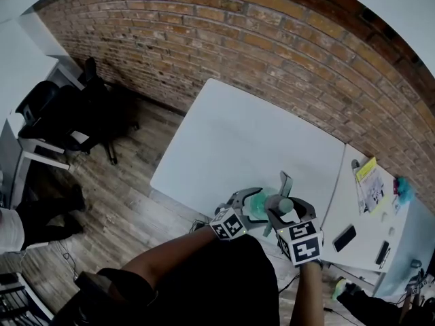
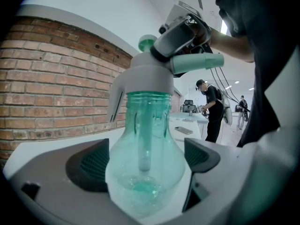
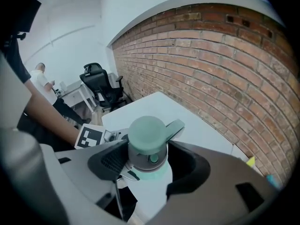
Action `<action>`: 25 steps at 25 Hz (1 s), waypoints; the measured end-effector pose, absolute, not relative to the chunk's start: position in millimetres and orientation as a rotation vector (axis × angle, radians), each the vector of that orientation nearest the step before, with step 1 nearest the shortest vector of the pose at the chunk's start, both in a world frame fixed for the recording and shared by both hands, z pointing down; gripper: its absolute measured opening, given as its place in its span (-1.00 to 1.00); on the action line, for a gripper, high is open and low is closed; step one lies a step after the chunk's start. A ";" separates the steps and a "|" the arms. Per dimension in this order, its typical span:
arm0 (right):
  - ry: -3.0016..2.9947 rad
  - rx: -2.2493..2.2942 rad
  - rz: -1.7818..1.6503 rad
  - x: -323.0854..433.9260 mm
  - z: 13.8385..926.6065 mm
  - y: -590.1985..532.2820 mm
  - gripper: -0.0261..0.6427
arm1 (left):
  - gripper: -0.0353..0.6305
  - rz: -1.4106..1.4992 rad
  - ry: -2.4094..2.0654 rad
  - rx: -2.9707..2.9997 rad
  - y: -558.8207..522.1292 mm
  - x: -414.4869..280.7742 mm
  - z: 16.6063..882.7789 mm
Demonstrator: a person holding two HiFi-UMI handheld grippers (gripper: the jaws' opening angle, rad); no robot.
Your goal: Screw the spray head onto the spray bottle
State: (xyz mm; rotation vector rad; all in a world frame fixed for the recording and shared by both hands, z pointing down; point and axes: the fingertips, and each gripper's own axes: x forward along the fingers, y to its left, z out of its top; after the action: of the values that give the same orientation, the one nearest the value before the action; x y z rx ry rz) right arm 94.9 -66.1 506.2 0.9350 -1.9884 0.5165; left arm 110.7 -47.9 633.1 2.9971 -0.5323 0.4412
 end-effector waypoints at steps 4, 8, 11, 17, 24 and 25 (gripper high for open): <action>-2.001 0.871 0.488 93.0 506.4 -65.9 -0.13 | 0.57 0.444 -0.520 2.997 -48.2 108.8 632.4; -2.009 0.675 0.366 90.4 507.8 -61.6 -0.14 | 0.57 0.437 -0.518 2.997 -48.1 108.8 632.9; -2.001 0.536 0.284 89.9 509.6 -59.6 -0.14 | 0.57 0.429 -0.508 2.995 -49.0 108.7 633.4; -1.970 0.263 0.111 88.5 511.0 -56.4 -0.14 | 0.57 0.431 -0.507 2.995 -49.0 108.1 633.2; -1.927 0.002 -0.010 88.2 513.0 -51.3 -0.14 | 0.57 0.435 -0.508 2.999 -48.0 108.1 632.9; -1.928 -0.025 -0.003 88.4 513.9 -50.3 -0.14 | 0.57 0.436 -0.508 3.000 -47.8 107.8 633.5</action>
State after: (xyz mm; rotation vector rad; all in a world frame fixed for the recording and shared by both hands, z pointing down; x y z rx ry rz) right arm 88.4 -50.3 513.9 -0.0248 -1.9276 -0.0034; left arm 107.8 -47.8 633.5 3.0001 -0.5079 0.4363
